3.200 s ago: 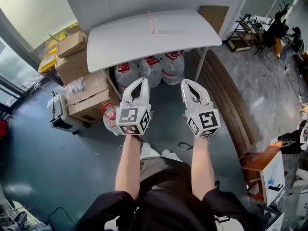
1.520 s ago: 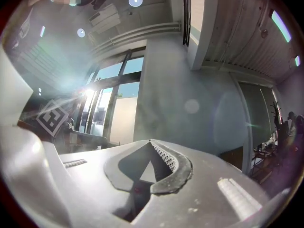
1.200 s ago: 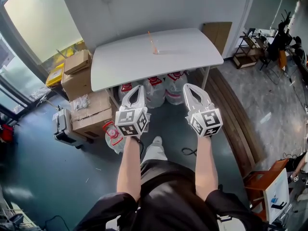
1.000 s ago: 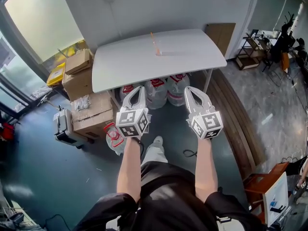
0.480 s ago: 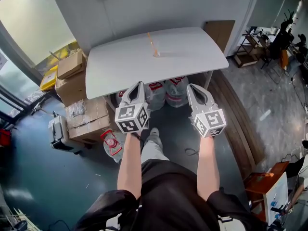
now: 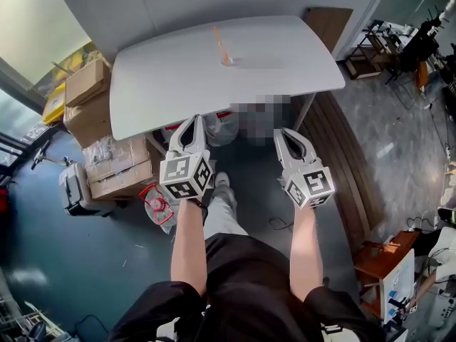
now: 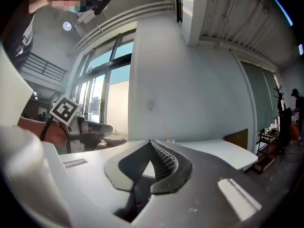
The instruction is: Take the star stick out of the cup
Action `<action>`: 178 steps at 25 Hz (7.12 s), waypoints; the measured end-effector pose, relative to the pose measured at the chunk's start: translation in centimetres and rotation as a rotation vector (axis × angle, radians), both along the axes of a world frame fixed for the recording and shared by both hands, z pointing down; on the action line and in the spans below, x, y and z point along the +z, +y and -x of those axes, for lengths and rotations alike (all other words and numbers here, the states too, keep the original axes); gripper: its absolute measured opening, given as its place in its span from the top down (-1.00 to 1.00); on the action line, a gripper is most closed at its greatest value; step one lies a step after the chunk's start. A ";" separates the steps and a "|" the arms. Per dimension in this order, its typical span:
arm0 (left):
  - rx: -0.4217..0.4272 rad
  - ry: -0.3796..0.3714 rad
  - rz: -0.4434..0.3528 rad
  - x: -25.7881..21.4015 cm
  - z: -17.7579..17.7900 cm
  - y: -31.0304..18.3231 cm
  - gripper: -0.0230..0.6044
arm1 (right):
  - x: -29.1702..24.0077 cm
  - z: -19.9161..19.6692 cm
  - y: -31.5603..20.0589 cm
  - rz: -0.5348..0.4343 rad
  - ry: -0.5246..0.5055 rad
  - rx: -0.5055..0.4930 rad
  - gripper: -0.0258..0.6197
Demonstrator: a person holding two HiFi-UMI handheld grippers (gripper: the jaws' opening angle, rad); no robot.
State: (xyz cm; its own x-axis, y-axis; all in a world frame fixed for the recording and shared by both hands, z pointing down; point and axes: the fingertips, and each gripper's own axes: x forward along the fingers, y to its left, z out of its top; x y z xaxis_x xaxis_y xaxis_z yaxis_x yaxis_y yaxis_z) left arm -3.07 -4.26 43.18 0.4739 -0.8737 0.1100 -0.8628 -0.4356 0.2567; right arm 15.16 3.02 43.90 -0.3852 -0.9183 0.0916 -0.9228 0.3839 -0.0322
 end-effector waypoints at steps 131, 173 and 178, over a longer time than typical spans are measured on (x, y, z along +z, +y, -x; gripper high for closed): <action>0.070 0.008 0.160 2.1 -1.2 -30.9 0.92 | 7.6 7.8 -44.4 0.102 0.316 -0.235 0.63; 0.115 0.021 0.152 1.6 -3.7 -30.1 0.92 | -5.8 3.5 -41.4 -0.101 0.103 -0.066 0.86; 0.130 0.022 0.144 1.2 -4.5 -29.4 0.92 | -8.7 3.9 -38.9 -0.153 0.127 -0.098 0.87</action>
State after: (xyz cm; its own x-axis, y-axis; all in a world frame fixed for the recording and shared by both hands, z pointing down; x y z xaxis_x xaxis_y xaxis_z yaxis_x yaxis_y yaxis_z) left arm 1.40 -33.64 44.37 0.5855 -0.7808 0.2180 -0.7950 -0.5006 0.3426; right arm 11.24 -35.91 35.24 -0.4673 -0.8841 0.0077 -0.8739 0.4631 0.1478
